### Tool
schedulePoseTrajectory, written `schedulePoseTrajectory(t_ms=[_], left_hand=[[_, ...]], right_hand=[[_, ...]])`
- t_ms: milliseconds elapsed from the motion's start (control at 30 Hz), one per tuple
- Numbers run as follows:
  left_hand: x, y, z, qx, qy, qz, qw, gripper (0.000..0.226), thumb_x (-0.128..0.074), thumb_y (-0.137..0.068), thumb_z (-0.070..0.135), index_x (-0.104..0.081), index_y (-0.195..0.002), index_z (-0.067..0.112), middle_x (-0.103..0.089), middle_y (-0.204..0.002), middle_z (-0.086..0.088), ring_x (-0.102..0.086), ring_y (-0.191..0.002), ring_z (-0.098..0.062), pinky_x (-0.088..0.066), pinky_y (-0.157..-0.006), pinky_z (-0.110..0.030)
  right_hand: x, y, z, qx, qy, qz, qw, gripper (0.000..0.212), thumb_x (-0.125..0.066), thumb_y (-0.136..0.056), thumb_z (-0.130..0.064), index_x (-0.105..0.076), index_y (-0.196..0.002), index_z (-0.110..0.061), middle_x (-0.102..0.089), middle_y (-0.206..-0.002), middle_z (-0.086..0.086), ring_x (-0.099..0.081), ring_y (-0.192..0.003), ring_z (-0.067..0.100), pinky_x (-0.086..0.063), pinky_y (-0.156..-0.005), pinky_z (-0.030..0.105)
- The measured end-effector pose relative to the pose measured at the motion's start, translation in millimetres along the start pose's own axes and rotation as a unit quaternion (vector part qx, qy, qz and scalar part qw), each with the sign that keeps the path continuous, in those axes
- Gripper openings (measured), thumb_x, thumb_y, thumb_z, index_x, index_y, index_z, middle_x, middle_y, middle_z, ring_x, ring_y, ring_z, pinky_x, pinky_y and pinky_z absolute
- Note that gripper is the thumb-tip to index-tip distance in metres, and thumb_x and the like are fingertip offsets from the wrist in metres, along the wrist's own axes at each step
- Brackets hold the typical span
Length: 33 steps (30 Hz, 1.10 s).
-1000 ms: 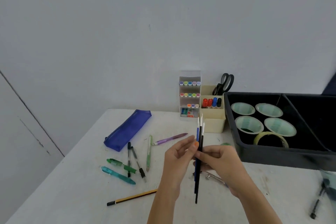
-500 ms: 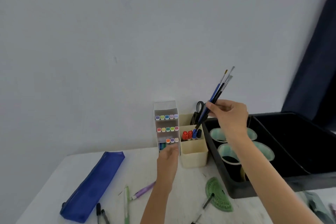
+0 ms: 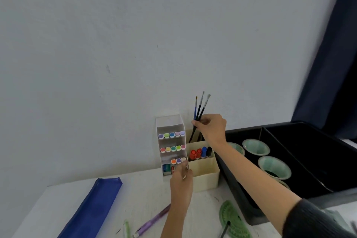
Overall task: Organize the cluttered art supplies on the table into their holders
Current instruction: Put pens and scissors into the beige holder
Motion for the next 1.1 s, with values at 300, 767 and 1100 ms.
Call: schedulePoseTrajectory(t_ms=[300,767,1100], left_hand=[[3.6,-6.6,-7.0,-0.024,0.031,-0.002,0.999,0.046,-0.052,-0.088,-0.011,-0.049,-0.131,0.005,-0.055,-0.129,-0.009,-0.054,-0.118,-0.023,-0.046,-0.080,-0.007],[7.8,2.0,7.0,-0.040,-0.056,0.019,0.997,0.038,-0.056,-0.088,-0.004,-0.057,-0.124,0.007,-0.060,-0.123,-0.008,-0.058,-0.108,-0.018,-0.048,-0.087,-0.017],[38.9,58.8,70.5,-0.096,0.012,0.110,0.989,0.021,-0.059,-0.090,0.014,-0.066,-0.110,0.019,-0.066,-0.100,0.009,-0.059,-0.089,-0.001,-0.044,-0.075,-0.011]], right_hand=[[-31.0,-2.6,14.2,0.002,0.088,-0.085,0.993,0.014,-0.074,-0.077,-0.012,-0.071,-0.074,0.001,-0.067,-0.068,0.008,-0.056,-0.056,0.010,-0.039,-0.053,0.007],[-34.9,10.2,34.7,-0.075,0.080,-0.133,0.985,0.022,-0.074,-0.075,-0.002,-0.069,-0.095,0.003,-0.069,-0.090,0.013,-0.061,-0.078,0.013,-0.043,-0.061,0.008],[48.1,63.7,5.2,-0.071,-0.069,-0.045,0.994,0.031,-0.068,-0.081,-0.003,-0.066,-0.109,-0.015,-0.070,-0.091,0.004,-0.065,-0.082,0.018,-0.056,-0.079,0.032]])
Point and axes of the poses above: each hand's wrist, its own y-axis away from the middle knuckle, its own x-axis out of the back of the hand, z = x × y, the point moved 10 cm from there along -y, towards the middle knuckle
